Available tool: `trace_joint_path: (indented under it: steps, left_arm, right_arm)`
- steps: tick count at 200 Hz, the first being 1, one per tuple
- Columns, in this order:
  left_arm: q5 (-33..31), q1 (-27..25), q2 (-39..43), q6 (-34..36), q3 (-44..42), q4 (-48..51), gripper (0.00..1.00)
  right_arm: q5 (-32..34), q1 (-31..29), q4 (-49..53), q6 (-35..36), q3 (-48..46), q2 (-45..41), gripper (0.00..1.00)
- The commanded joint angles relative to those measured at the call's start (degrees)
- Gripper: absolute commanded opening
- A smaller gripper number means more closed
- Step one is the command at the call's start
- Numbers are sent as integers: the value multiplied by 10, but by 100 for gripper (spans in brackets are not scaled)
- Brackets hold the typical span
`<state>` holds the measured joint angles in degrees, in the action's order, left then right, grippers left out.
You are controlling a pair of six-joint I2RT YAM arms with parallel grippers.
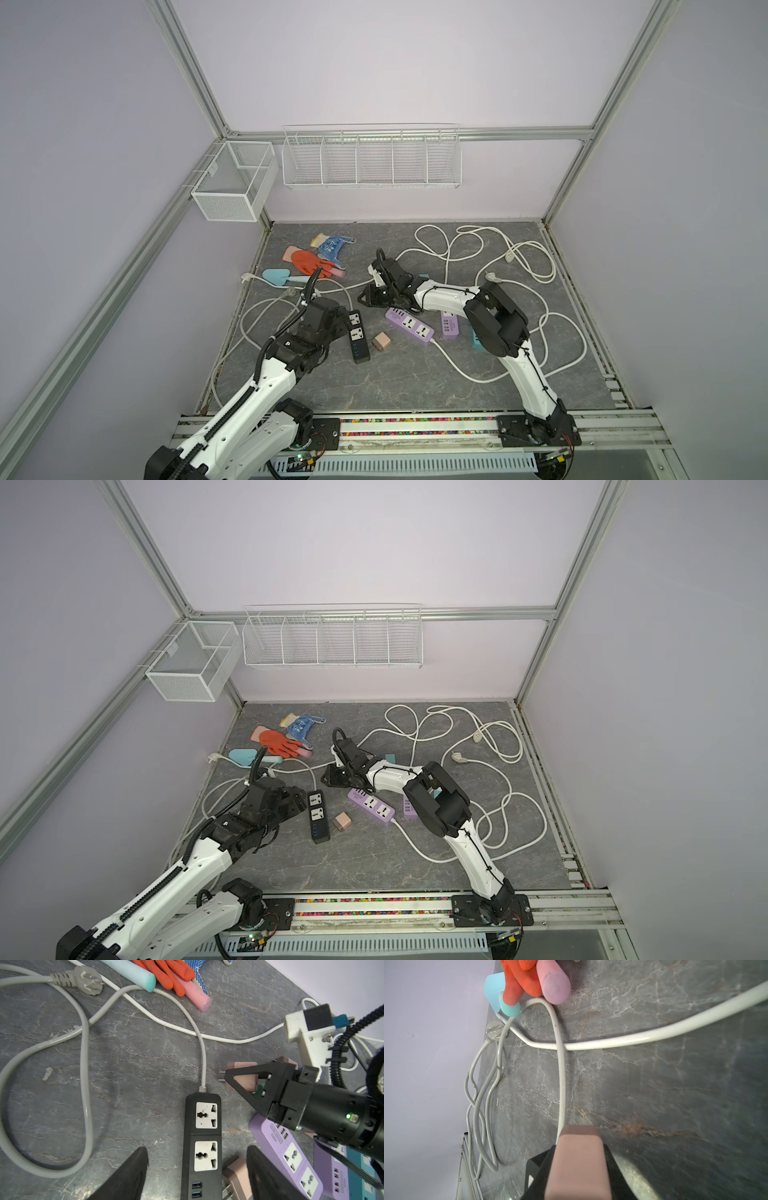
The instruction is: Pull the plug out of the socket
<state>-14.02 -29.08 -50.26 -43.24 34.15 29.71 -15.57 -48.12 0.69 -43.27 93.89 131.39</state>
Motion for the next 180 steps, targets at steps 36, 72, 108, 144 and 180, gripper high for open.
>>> trace_joint_path:
  steps: [36,72,108,144,180]
  left_arm:
    - [-1,5,0,-12,1,-10,78]
    - [0,5,-10,-12,8,-10,78]
    - [-1,6,-9,-8,13,-6,79]
    - [-4,7,-7,3,24,3,79]
    - [-14,12,-7,18,39,13,80]
  right_arm:
    - [4,-6,32,21,23,15,34]
    - [9,-6,61,33,41,20,41]
    - [12,-6,78,46,46,5,46]
    - [29,-5,94,63,33,-36,55]
    - [35,2,112,88,10,-92,63]
